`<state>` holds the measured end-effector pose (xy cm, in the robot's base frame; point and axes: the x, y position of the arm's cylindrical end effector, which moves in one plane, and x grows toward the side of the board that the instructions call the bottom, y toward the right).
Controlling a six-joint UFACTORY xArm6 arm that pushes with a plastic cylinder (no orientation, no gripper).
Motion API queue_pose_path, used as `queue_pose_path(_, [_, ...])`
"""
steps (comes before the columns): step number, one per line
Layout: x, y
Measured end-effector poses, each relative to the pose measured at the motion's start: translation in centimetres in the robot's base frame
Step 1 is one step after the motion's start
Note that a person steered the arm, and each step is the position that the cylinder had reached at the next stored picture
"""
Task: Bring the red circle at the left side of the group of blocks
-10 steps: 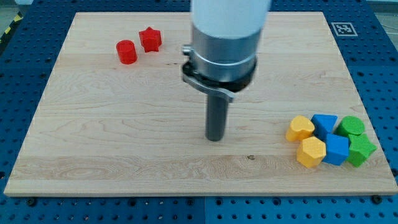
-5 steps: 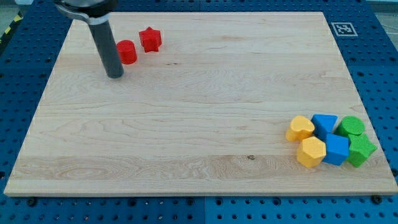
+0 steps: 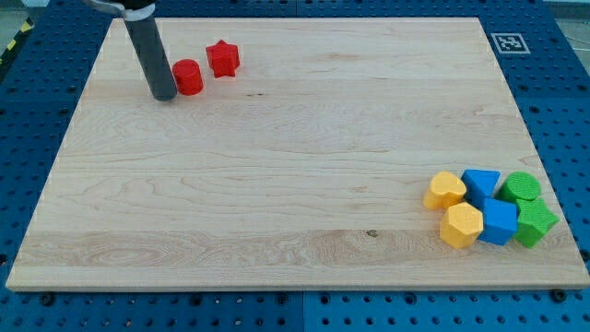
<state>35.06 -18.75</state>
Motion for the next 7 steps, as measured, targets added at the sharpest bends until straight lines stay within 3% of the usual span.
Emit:
queue_pose_path(3, [-9.5, -2.7])
queue_pose_path(5, [-3.8, 4.5])
queue_pose_path(7, [-3.3, 4.2])
